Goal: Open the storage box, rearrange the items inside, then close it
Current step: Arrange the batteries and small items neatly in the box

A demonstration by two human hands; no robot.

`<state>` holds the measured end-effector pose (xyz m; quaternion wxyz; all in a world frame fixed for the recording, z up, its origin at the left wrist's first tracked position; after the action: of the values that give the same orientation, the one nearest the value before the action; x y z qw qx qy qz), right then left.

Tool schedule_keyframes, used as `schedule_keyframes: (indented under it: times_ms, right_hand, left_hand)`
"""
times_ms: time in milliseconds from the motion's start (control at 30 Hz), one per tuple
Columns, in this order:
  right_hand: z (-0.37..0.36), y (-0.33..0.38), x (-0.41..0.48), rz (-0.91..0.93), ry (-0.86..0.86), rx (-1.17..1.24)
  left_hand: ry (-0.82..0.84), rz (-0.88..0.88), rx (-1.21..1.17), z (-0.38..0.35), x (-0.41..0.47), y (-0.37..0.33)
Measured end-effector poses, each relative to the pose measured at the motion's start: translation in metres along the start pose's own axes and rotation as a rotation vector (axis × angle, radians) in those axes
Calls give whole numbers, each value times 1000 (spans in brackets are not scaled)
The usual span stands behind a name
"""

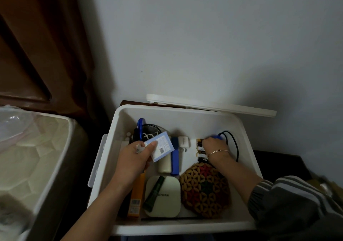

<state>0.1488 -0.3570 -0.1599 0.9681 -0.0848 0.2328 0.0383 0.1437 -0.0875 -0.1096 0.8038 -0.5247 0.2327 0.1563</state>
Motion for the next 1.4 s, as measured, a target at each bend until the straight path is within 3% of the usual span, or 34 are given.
schedule_keyframes:
  times_ms: [167,333,467,633,933,1067,1200,1400]
  right_hand:
    - [8,-1,2,-42,-122,36]
    - [16,24,17,152,-314,246]
    - [-1,40,31,213,-212,187]
    - [-2,43,34,210,-260,95]
    - [20,29,12,134,-240,190]
    - [49,-10,-34,-6,-488,450]
    - [49,-39,-71,-34,-712,811]
    - [43,-40,-78,-90,-954,1008]
  left_hand:
    - [-26,14,-12,3,0,4]
    - [-54,33,10,7,3,5]
    - [-45,38,54,4,3,7]
    - [-36,20,76,3,4,6]
    - [4,37,149,-2,2,7]
    - [38,93,116,-6,-4,8]
    - [190,188,176,-36,-9,0]
    - [272,389,-112,-113,12,-25]
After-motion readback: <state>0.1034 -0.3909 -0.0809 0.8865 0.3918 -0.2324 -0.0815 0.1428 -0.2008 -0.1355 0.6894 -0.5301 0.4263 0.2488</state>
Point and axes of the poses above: each hand's wrist, its own x-axis towards the middle knuckle, its own z-axis out of the back of the hand, y = z × x, the point moved 6 cm from there along x, towards the middle knuckle, and after that the axes turned 13 degrees about z, right-handed, at the moved point
